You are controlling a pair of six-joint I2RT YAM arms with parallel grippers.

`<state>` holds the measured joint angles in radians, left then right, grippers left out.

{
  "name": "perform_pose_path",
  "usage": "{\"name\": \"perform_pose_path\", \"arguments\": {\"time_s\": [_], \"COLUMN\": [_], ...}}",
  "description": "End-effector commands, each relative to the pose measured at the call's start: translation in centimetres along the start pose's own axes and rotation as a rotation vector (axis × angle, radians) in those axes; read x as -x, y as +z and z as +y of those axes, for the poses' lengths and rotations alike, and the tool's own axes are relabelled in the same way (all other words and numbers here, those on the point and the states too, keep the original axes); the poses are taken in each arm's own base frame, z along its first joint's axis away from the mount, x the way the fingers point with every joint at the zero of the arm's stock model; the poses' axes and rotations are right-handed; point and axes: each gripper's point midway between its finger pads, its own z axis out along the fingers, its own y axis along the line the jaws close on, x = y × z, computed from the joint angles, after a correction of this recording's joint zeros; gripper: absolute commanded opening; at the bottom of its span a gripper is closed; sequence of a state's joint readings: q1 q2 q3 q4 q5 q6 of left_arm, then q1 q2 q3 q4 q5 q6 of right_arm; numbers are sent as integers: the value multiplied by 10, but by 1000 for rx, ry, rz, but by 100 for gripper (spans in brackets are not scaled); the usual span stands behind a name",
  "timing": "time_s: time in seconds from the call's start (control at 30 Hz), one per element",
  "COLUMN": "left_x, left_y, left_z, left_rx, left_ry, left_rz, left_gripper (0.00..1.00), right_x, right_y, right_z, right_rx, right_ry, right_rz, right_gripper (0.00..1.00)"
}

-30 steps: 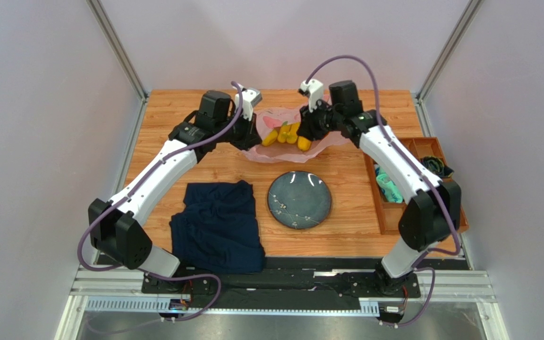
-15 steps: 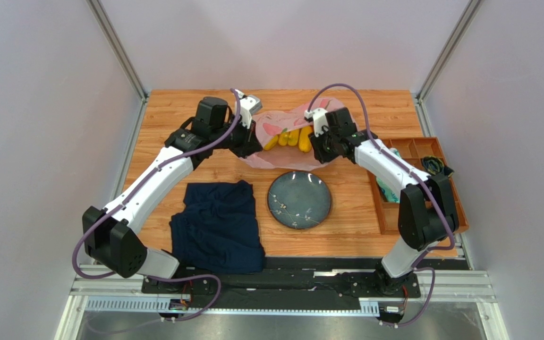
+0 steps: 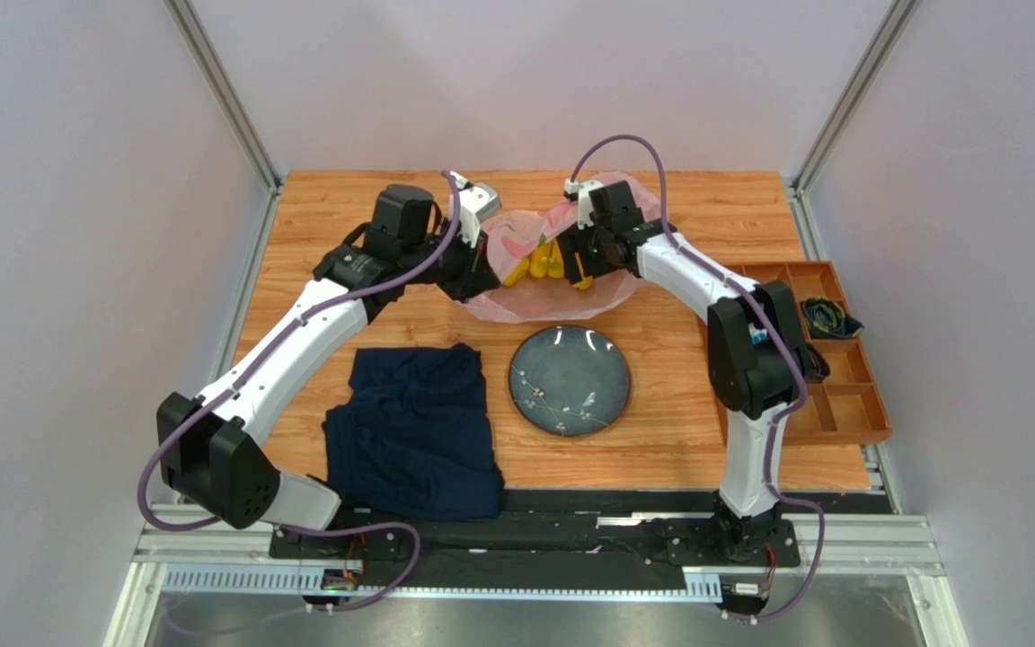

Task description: Take the fake fruits out of the plastic bag

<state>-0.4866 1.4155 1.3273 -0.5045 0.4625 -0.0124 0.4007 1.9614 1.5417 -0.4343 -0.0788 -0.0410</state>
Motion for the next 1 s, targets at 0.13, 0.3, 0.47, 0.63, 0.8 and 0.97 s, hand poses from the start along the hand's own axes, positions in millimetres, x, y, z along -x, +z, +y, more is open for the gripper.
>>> {"name": "perform_pose_path", "arguments": {"time_s": [0.13,0.3,0.47,0.63,0.8,0.97], "left_x": [9,9,9,8,9,15], "left_y": [-5,-2,-1,1,5,10], "left_z": [-6,-4,-4,-3,0,3], "left_rx": [-31,-30,-31,-29,-22,-20], "left_ry": [62,61,56,50,51,50], "left_rz": [-25,-20,-16,-13,-15,-24], "left_gripper": [0,0,0,0,0,0], "right_x": [26,15,5,-3,39,71], "right_y": [31,47,55,63,31,-33], "right_z": [-16,-27,-35,-42,-29,7], "right_rx": [-77,-128,-169,-189,-122,52], "right_ry": [11,-5,-28,-74,-107,-120], "right_rz": [-32,3,31,46,-54,-151], "right_gripper": [69,65,66,55,25,15]}}
